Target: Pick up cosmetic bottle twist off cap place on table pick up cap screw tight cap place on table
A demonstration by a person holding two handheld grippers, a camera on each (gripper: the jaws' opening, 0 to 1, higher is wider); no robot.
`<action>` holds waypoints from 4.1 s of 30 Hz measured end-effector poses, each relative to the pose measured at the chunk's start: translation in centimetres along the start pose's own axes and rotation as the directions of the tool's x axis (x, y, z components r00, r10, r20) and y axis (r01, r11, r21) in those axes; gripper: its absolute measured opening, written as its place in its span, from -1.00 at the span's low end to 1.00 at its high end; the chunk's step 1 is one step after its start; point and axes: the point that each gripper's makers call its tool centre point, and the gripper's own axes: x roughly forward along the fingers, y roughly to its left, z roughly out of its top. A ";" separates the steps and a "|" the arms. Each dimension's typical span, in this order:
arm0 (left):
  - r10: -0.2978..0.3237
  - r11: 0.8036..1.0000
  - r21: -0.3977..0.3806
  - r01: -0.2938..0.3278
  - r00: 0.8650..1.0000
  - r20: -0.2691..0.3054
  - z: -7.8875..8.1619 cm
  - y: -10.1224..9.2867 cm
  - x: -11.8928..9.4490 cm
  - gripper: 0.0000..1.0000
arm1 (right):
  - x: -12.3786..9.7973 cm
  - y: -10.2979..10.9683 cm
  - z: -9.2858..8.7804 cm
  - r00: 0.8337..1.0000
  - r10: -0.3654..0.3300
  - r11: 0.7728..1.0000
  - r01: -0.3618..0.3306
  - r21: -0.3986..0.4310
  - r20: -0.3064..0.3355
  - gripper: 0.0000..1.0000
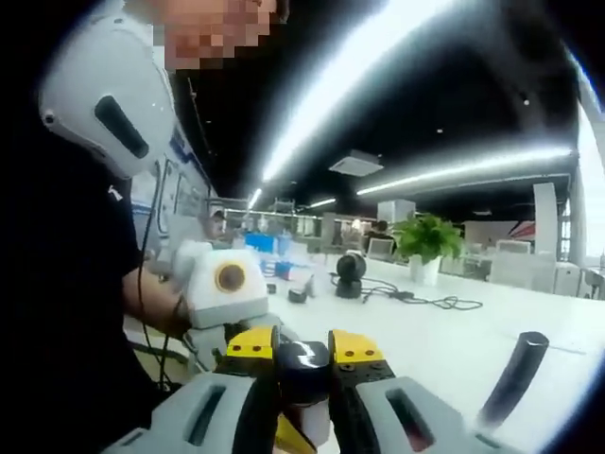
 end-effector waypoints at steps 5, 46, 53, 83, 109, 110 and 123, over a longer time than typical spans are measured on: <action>0.018 1.000 -0.007 -0.018 1.000 -0.003 0.0 0.4 0.0 -0.84 | 0.2 -0.5 0.0 0.999 -0.040 0.999 0.040 0.009 0.002 -0.75; 0.301 0.954 0.013 -0.301 0.953 -0.043 -0.7 4.1 -0.2 -0.84 | 0.8 -4.4 -0.9 0.852 -0.524 0.851 0.524 0.029 -0.019 -0.76; 0.349 0.937 0.032 -0.348 0.936 -0.051 -0.9 4.4 -0.3 -0.84 | 0.8 -4.6 -1.1 0.832 -0.555 0.831 0.555 0.032 -0.023 -0.76; 0.281 0.959 -0.032 -0.283 0.958 -0.063 -1.7 4.2 0.7 -0.81 | 0.3 -5.3 -1.6 0.835 -0.548 0.834 0.550 0.038 -0.043 -0.74; -0.241 0.968 -0.075 0.241 0.970 -0.003 0.2 -3.6 -0.9 -0.82 | -1.7 3.9 1.0 0.972 0.236 0.971 -0.237 0.018 0.006 -0.40; -0.259 0.963 -0.081 0.258 0.966 0.000 0.3 -4.0 -1.0 -0.82 | -1.6 4.4 1.0 0.966 0.260 0.966 -0.260 0.005 0.004 -0.44; -0.317 0.947 -0.056 0.315 0.948 -0.014 0.4 -5.0 -1.5 -0.82 | -1.0 5.4 0.9 0.952 0.305 0.952 -0.304 0.037 -0.002 -0.74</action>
